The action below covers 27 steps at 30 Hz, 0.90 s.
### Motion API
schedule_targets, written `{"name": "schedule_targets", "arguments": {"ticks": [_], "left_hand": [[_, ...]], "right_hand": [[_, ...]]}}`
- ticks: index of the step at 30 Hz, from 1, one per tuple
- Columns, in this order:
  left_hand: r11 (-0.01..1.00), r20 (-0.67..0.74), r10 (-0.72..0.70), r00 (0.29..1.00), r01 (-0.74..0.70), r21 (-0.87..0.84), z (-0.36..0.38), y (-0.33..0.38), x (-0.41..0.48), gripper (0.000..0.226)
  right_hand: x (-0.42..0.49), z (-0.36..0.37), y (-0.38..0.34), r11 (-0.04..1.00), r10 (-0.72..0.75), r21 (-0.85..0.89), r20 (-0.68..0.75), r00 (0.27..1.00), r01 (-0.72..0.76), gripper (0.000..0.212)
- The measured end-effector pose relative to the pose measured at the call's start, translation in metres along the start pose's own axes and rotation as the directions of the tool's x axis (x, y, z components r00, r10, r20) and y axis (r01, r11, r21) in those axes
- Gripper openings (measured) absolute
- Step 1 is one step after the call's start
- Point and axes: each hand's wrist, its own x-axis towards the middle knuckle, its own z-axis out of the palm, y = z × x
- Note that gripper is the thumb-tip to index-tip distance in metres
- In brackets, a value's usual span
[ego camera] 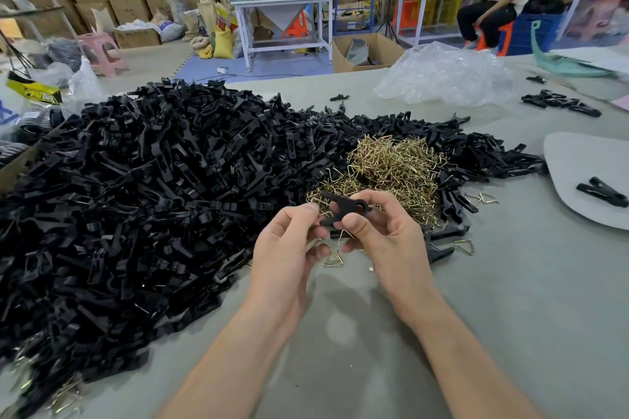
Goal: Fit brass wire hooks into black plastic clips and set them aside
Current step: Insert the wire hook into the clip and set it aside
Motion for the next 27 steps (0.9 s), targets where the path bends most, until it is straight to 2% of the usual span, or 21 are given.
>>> {"name": "schedule_targets", "arguments": {"ticks": [4, 12, 15, 18, 20, 24, 27], "left_hand": [[0.997, -0.015, 0.056, 0.998, -0.055, 0.051, 0.003, -0.001, -0.002, 0.022], [0.998, -0.019, 0.058, 0.998, -0.057, 0.041, 0.009, -0.002, -0.006, 0.014], [0.99, -0.045, 0.104, 0.994, -0.099, 0.102, 0.009, -0.005, -0.006, 0.014], [0.923, -0.083, 0.265, 0.961, -0.227, 0.31, 0.007, -0.013, -0.007, 0.011], [0.875, -0.07, 0.31, 0.948, -0.256, 0.412, 0.006, -0.019, -0.008, 0.011], [0.819, -0.029, 0.29, 0.957, -0.232, 0.525, 0.001, -0.024, -0.007, 0.019], [0.802, 0.01, 0.27, 0.963, -0.231, 0.55, 0.001, -0.022, -0.008, 0.021]], "right_hand": [[0.001, 0.0, 0.003, 0.999, 0.028, 0.033, 0.004, 1.0, -0.029, 0.023], [0.001, 0.002, 0.008, 0.993, 0.035, 0.109, 0.02, 0.999, -0.037, 0.024], [0.0, 0.002, 0.01, 0.997, 0.016, 0.081, 0.023, 1.0, -0.018, 0.022], [-0.002, 0.001, 0.014, 0.998, -0.024, -0.061, 0.017, 1.0, 0.025, 0.021], [-0.005, 0.001, 0.015, 0.978, -0.053, -0.204, 0.01, 0.999, 0.054, 0.019], [-0.007, 0.0, 0.017, 0.878, -0.137, -0.464, -0.008, 0.991, 0.117, 0.021], [-0.007, -0.001, 0.019, 0.81, -0.2, -0.562, 0.006, 0.98, 0.169, 0.018]]}}
